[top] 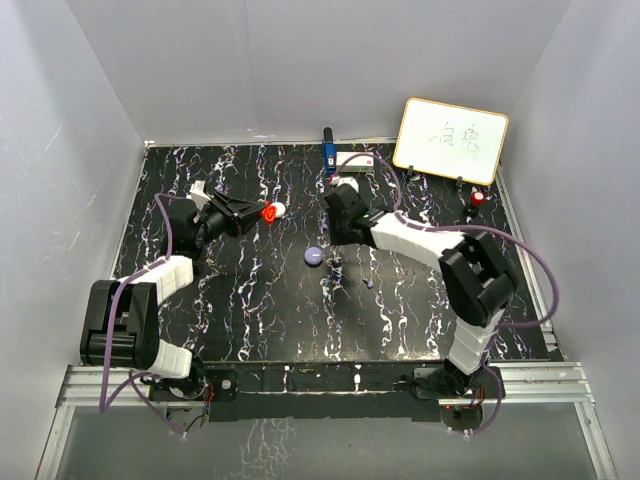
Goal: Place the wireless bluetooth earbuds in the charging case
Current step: Pick up the earbud from the center of the board, then place the earbud in the charging case.
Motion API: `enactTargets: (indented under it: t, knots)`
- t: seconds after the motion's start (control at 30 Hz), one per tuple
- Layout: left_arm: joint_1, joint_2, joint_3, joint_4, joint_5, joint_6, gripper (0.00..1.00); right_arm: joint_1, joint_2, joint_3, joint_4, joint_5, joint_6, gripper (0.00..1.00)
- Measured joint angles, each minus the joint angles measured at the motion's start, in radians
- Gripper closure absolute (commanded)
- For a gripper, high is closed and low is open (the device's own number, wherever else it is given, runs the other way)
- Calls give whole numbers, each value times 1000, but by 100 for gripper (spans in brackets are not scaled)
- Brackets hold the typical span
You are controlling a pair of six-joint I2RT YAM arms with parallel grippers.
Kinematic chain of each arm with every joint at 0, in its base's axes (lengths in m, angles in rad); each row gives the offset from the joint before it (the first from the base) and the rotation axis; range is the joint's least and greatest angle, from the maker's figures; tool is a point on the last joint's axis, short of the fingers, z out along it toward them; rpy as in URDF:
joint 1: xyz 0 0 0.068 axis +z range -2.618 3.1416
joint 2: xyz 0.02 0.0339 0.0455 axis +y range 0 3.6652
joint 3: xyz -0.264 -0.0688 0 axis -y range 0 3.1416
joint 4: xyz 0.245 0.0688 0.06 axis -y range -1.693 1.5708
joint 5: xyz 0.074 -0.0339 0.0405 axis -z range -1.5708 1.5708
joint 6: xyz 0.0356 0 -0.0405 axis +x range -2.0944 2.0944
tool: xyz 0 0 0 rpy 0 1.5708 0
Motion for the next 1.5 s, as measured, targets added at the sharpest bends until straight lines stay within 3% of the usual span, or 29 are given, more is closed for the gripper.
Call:
enactTargets:
  t: [0.3, 0.63, 0.97, 1.5]
  knots:
    - [-39, 32, 93, -40, 26, 0, 100, -69, -227, -58, 334, -41, -113, 98]
    - [-146, 138, 153, -38, 30, -54, 100, -68, -298, -170, 634, -142, -209, 100]
    - [-167, 167, 173, -13, 29, -91, 100, -68, -302, -198, 768, -214, -238, 100]
    - [-191, 235, 219, 54, 27, -167, 100, -53, -298, -204, 827, -239, -291, 100]
